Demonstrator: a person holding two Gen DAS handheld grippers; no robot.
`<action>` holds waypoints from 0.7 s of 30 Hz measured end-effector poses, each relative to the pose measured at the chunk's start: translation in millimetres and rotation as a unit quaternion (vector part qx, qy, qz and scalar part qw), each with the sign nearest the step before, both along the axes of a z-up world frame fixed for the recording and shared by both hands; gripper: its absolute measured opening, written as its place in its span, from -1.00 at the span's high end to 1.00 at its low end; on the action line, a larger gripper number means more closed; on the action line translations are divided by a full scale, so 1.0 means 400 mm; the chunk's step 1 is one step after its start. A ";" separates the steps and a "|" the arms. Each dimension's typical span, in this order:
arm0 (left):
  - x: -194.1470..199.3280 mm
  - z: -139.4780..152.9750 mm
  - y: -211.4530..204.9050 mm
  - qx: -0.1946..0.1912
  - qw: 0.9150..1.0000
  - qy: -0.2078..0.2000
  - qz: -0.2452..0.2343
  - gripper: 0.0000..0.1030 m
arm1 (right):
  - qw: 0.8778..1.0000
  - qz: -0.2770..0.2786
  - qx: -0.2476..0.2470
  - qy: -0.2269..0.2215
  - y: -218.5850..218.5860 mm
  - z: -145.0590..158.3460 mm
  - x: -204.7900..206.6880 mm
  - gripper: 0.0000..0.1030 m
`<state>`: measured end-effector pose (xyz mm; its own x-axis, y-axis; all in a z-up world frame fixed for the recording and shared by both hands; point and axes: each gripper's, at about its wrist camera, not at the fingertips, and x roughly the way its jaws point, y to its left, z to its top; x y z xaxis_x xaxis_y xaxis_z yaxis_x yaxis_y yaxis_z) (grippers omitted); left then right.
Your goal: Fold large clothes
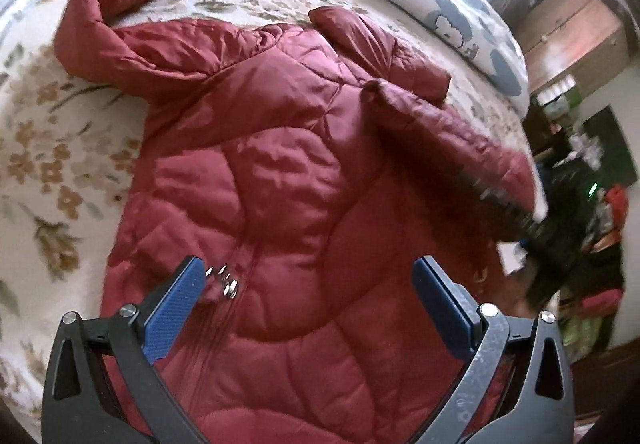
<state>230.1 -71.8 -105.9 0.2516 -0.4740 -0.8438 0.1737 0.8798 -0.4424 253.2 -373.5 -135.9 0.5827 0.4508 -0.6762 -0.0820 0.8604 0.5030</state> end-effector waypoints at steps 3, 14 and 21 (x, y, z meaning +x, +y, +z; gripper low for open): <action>0.050 -0.002 -0.009 -0.029 0.999 0.016 -0.002 -1.00 | 1.000 0.023 -0.003 0.007 0.028 -0.019 0.007 0.89; 0.240 -0.075 -0.095 -0.069 0.995 0.066 -0.013 -0.66 | 0.996 0.089 0.005 0.014 0.090 -0.037 0.004 0.79; 0.249 -0.068 -0.130 -0.044 0.997 0.043 -0.043 0.73 | 0.997 0.068 0.024 0.038 0.062 -0.041 -0.023 0.62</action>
